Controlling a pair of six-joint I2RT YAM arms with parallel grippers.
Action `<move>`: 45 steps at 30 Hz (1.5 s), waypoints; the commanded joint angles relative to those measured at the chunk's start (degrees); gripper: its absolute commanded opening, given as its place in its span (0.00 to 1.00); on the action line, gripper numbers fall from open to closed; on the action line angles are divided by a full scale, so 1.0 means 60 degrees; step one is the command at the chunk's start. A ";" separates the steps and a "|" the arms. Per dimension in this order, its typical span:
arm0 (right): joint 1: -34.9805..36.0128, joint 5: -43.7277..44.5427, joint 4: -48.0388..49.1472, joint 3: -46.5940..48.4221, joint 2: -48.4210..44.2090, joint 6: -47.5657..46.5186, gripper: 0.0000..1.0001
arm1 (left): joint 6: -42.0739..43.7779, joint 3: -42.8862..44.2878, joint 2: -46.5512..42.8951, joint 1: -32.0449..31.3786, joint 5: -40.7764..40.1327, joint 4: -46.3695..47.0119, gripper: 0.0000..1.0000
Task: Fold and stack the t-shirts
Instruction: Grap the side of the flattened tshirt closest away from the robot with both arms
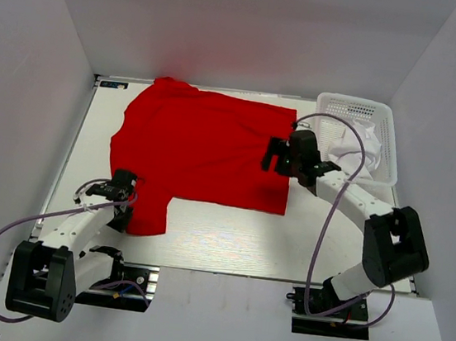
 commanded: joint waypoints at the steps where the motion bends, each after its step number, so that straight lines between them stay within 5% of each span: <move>1: 0.0121 0.0110 -0.1124 -0.0513 -0.0983 0.0389 0.90 | 0.0422 -0.0223 0.0117 0.0037 -0.0256 0.0473 0.00; 8: 0.0531 0.0124 -0.3279 -0.2196 -0.2420 0.1985 0.90 | 0.0614 -0.0047 -0.0336 -0.0154 0.0153 0.0356 0.00; 12: 0.0619 0.0154 -0.2566 -0.2667 -0.2216 0.2409 0.90 | 0.0716 -0.0134 -0.0746 -0.0154 0.0271 0.0356 0.00; 22: 0.0620 0.1369 -0.1626 -0.2916 -0.0590 0.3333 0.70 | 0.1038 0.0040 -0.1744 -0.0154 0.0270 -0.0172 0.00; 25: 0.0620 0.1399 -0.1856 -0.2946 -0.0501 0.3436 0.56 | 0.1039 0.0142 -0.1832 -0.0154 0.0577 -0.0522 0.00; 26: 0.0620 0.1414 -0.1946 -0.2961 -0.0574 0.3509 0.40 | 0.1126 0.0143 -0.1832 -0.0154 0.0782 -0.0523 0.00; 28: 0.0620 0.1429 -0.2440 -0.2990 -0.0807 0.3568 0.27 | 0.1244 0.0026 -0.1832 -0.0154 0.1366 -0.0319 0.00; 29: 0.0649 0.1660 -0.2589 -0.3019 -0.0983 0.3728 0.06 | 0.1418 0.0026 -0.1745 -0.0154 0.1530 -0.0318 0.00; 30: 0.0649 0.1692 -0.2692 -0.3193 -0.1275 0.3715 0.00 | 0.1696 0.0026 -0.1744 -0.0154 0.1647 -0.0159 0.00; 38: 0.0649 0.1721 -0.4771 -0.3063 -0.2449 0.3246 0.00 | 0.2240 0.1080 -0.2108 -0.0242 0.2586 -0.1152 0.00; 45: 0.0649 0.1312 -0.3823 -0.2773 -0.2582 0.2369 0.00 | 0.2402 0.1988 -0.2872 -0.0242 0.2000 -0.0496 0.00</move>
